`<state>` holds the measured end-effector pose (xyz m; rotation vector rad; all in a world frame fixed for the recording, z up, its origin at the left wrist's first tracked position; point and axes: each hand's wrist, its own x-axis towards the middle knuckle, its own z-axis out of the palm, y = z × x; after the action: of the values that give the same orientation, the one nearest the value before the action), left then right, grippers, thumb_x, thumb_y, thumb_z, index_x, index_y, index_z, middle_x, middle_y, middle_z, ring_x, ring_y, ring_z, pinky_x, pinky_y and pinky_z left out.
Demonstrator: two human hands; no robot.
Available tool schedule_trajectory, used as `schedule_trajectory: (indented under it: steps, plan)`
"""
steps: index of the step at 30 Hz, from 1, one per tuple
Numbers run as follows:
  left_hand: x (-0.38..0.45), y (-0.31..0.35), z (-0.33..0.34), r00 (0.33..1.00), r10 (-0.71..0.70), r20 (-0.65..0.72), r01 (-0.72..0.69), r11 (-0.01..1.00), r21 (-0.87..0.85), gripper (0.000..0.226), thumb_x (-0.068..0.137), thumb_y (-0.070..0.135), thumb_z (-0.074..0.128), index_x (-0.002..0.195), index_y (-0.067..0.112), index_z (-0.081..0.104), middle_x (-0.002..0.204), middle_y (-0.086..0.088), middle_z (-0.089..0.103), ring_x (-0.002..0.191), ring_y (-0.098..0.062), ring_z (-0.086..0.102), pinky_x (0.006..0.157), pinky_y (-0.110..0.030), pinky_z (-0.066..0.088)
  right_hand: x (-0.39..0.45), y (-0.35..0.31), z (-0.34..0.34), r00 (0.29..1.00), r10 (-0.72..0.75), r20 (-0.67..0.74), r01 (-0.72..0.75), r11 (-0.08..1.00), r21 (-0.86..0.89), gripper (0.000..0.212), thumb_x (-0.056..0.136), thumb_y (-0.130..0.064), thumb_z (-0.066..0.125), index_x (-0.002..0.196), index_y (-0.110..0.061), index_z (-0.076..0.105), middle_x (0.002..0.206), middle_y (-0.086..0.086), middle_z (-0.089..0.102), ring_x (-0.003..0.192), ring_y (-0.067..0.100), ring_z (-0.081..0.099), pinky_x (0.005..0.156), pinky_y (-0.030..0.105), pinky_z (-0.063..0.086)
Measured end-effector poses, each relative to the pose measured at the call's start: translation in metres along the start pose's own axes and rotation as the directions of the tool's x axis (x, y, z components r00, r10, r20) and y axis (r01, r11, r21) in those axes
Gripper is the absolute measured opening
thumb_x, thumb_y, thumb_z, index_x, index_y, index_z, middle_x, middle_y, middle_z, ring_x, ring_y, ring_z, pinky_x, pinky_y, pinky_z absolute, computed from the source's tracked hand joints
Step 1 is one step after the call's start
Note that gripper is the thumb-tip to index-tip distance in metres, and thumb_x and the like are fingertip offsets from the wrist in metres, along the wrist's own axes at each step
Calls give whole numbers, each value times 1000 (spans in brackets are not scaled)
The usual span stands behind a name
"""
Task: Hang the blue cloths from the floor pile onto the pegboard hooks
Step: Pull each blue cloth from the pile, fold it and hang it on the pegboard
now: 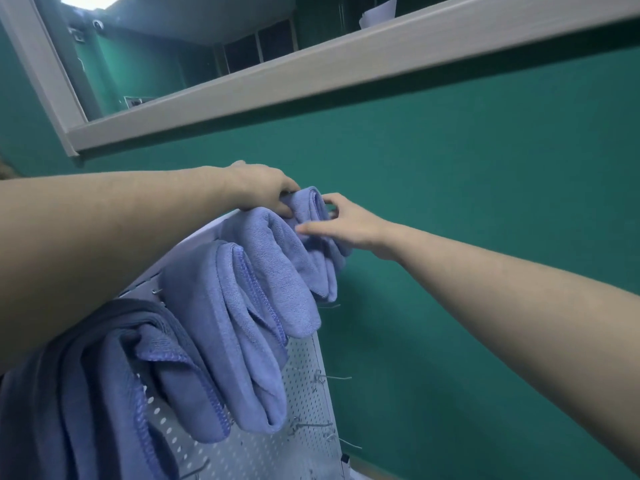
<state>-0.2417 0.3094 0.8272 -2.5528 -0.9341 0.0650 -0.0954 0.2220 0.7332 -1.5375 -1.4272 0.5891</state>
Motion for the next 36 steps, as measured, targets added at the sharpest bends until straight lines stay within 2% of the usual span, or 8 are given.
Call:
schedule_trajectory:
  steps: [3,6,9,13,15,22,28,36]
  plan:
    - [4,-1,3,1000,20,-12,-20,998,52,18,98,48,51,111,36,52,92,10,54,100,-19,49,90,-38,33,7,15,12,999,-4,-46,2,999,-38,53,82,-39,81,125,-19,55,108,-7,66,98,11,65,79,26,50]
    - [8,-2,11,993,106,-50,-111,987,-115,30,96,35,60,122,24,48,103,5,58,96,-22,53,83,-32,36,11,23,19,992,-31,-125,17,994,-111,33,86,-39,75,107,-18,62,101,-3,68,91,17,64,77,30,50]
    - [8,-2,12,985,158,-64,-169,952,-254,52,92,25,68,138,22,42,110,5,58,91,-19,54,78,-26,36,11,36,19,992,14,-122,-15,1000,-11,40,86,-36,76,113,-18,54,107,0,68,100,18,66,90,37,53]
    - [13,0,14,986,162,-49,-167,975,-146,47,92,28,66,133,20,44,105,-1,62,89,-24,55,77,-32,41,10,53,23,996,16,-92,-15,1000,4,51,76,-28,83,113,-24,48,106,3,73,99,21,70,92,45,55]
    - [13,3,11,987,160,-28,-162,978,-130,47,93,28,65,133,19,43,106,-3,63,89,-25,56,78,-33,42,9,57,24,990,-6,-138,-8,995,-99,51,75,-32,84,114,-23,53,106,0,71,97,20,69,90,42,55]
    - [-3,22,-10,969,186,-164,-222,943,-246,39,95,37,63,133,25,58,127,1,64,107,-18,58,91,-24,40,-36,71,1,987,106,-123,-115,991,-75,48,77,-41,85,114,-23,60,103,0,73,78,8,61,67,21,46]
    - [-32,76,-24,950,261,-169,-302,906,-296,31,99,48,53,122,29,63,126,13,65,115,-16,60,104,-36,44,-110,70,-37,966,180,-185,-199,976,-89,42,83,-41,79,117,-25,59,99,-3,67,62,3,52,59,15,42]
    - [-80,199,5,889,458,4,-443,862,-246,36,100,54,46,127,34,57,125,13,64,107,-16,60,97,-35,47,-248,79,-81,929,295,-223,-338,921,-191,35,86,-38,77,115,-25,60,92,-8,65,69,9,55,70,26,48]
